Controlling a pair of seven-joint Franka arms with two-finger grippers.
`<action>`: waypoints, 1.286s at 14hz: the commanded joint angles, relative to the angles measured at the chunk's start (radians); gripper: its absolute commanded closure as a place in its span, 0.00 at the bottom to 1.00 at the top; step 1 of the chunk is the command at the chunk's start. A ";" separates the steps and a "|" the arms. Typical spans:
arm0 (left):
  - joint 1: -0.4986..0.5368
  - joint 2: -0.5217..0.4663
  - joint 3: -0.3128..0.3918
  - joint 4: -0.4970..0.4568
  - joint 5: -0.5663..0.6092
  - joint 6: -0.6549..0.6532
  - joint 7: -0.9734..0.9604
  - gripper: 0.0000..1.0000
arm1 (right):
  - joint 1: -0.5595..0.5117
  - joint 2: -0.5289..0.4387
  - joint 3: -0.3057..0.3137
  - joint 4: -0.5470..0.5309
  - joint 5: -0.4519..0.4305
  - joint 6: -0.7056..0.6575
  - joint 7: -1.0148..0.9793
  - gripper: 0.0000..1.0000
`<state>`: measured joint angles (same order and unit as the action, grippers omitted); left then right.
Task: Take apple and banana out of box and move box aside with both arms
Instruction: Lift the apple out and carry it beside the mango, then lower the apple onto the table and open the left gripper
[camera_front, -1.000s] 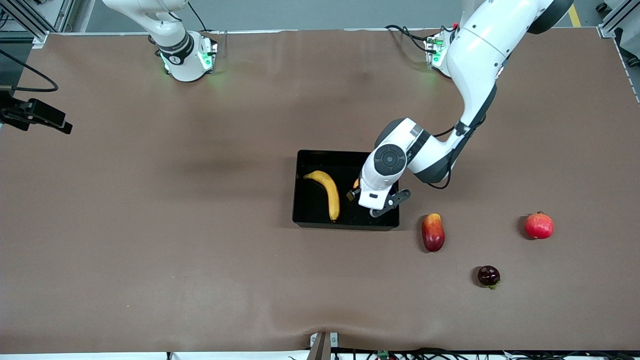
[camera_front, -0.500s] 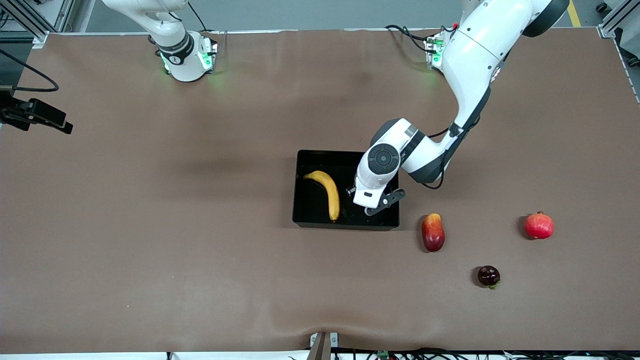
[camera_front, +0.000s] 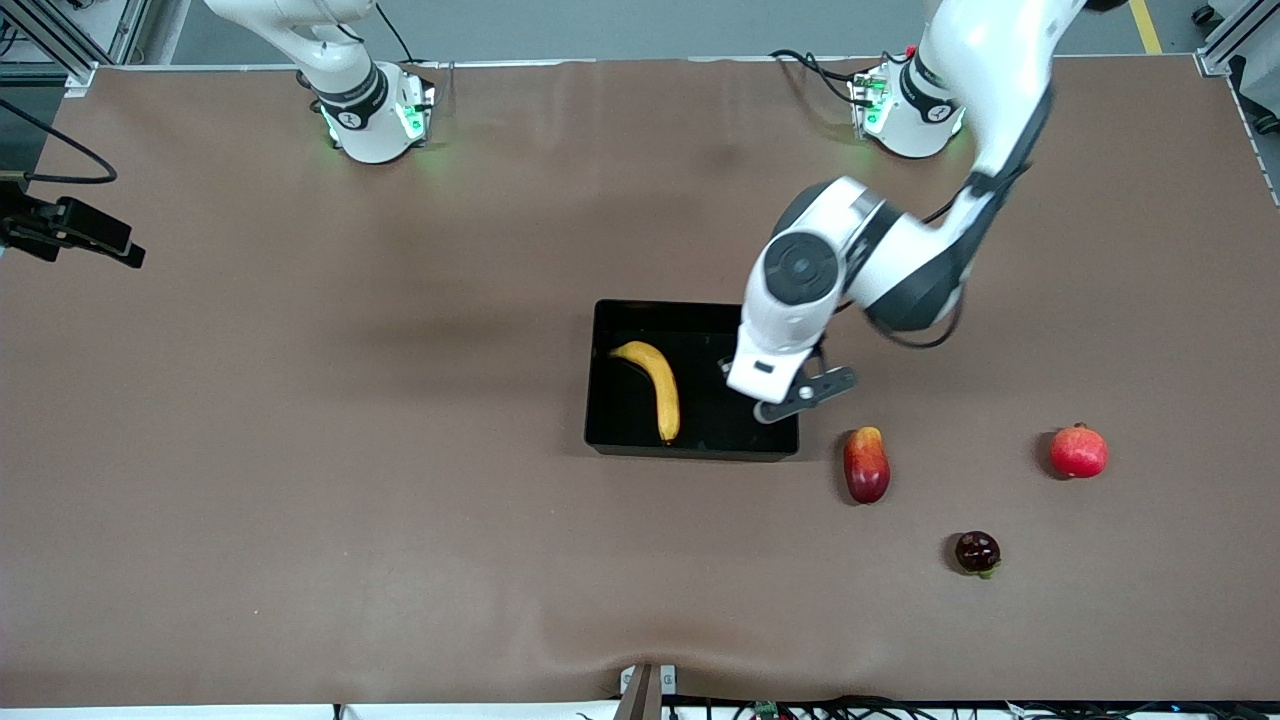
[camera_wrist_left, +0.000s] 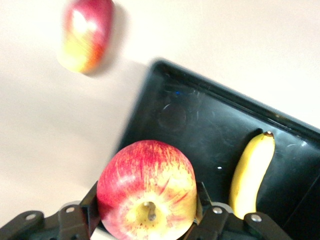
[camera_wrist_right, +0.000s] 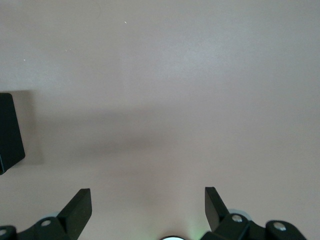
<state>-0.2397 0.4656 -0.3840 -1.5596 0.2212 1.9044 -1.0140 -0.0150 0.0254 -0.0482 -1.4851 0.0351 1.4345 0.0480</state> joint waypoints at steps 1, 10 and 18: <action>0.098 -0.070 -0.003 -0.005 -0.028 -0.070 0.151 1.00 | 0.001 0.005 0.005 0.016 -0.006 -0.012 -0.008 0.00; 0.479 -0.018 0.000 -0.054 -0.017 -0.047 0.630 1.00 | 0.012 0.007 0.007 0.014 -0.004 -0.012 0.003 0.00; 0.545 0.223 0.007 -0.056 0.124 0.277 0.695 1.00 | 0.012 0.007 0.007 0.014 -0.004 -0.012 0.003 0.00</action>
<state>0.3092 0.6551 -0.3722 -1.6311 0.2985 2.1450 -0.3164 -0.0061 0.0267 -0.0418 -1.4857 0.0352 1.4337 0.0481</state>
